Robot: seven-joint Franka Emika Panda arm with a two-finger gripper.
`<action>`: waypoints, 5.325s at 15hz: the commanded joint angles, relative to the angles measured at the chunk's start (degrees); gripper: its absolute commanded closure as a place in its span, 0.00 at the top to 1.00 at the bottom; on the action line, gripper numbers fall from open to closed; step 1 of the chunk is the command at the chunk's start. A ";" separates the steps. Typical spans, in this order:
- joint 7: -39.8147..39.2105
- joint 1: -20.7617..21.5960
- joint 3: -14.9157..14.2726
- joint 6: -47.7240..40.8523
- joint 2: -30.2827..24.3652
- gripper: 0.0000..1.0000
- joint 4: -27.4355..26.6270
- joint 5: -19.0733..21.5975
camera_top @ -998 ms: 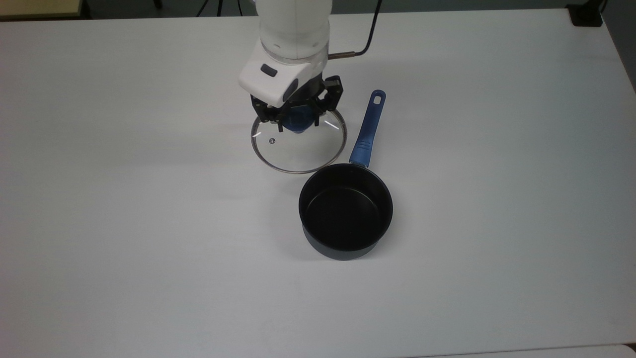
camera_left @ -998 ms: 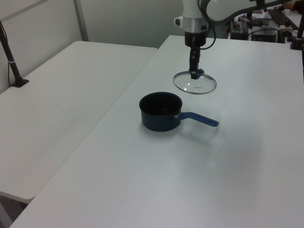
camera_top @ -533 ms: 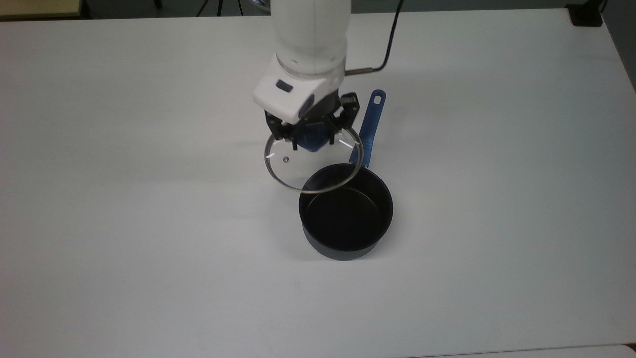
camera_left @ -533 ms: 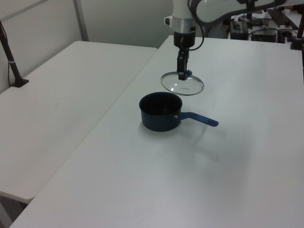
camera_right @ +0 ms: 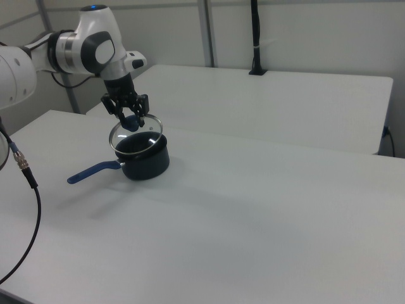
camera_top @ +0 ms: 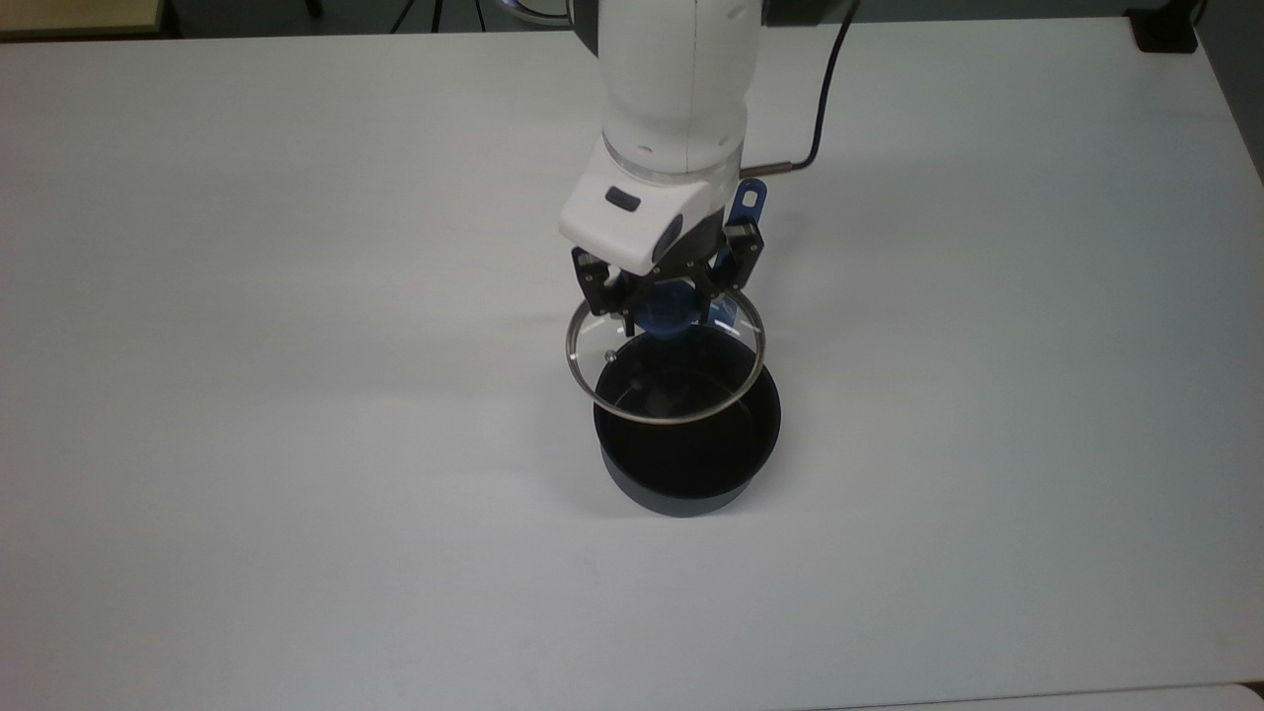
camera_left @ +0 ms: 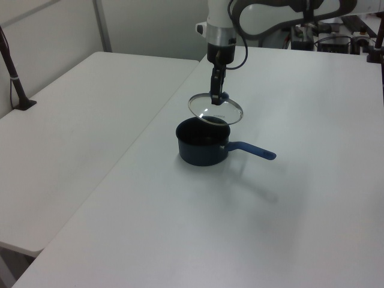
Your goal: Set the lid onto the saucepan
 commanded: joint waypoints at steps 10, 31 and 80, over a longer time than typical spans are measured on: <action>3.75 1.67 -0.39 5.59 3.73 0.10 2.10 1.34; 3.75 1.67 0.49 7.35 7.07 0.10 2.98 1.34; 6.12 -7.19 3.29 -13.99 -26.67 1.00 -25.14 -7.09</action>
